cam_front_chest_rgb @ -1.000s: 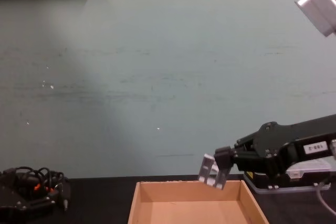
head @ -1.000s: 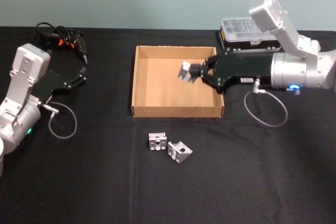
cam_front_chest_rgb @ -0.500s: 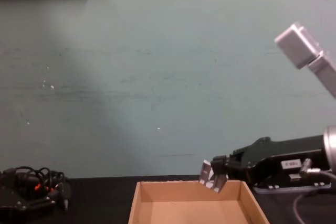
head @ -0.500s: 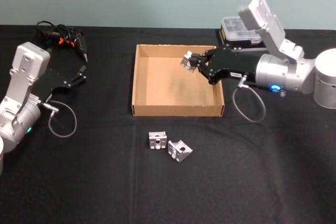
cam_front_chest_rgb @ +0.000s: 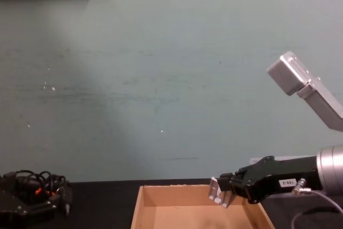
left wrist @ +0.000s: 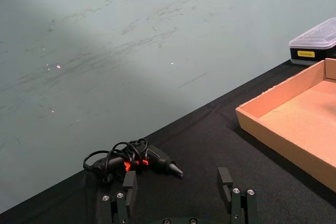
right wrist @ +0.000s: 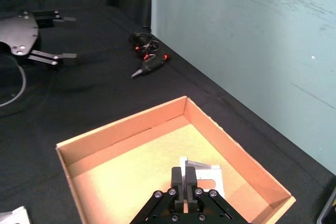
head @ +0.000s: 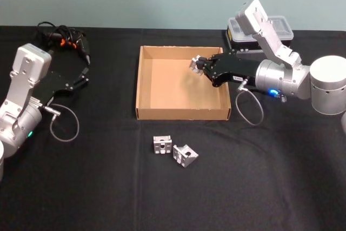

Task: Use one hand to pick up the angle iron from the table and place it into the box.

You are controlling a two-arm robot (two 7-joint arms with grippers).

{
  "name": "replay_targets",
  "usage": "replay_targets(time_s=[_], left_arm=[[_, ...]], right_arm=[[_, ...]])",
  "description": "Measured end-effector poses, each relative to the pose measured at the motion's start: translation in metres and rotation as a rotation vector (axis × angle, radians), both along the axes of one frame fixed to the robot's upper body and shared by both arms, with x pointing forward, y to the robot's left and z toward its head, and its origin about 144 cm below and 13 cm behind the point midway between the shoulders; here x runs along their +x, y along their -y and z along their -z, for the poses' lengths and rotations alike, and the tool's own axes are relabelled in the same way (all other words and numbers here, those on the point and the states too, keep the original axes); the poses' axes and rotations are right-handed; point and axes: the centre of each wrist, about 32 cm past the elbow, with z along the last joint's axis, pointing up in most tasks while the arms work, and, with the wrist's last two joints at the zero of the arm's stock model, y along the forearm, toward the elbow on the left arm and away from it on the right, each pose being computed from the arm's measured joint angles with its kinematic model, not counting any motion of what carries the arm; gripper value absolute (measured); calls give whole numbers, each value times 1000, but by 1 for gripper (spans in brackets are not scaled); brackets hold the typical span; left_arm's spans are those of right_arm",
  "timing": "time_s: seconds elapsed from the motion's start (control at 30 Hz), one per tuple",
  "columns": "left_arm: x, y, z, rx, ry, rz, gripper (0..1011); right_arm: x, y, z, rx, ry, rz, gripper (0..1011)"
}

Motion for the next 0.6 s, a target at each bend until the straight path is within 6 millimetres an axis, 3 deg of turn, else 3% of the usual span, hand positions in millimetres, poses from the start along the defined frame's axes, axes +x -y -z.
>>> replay_targets(time_s=[0.6], left_arm=[[0,0,0,0,0,0,1000]], right_arm=[[21,-10,15,-24,-31,55,40]])
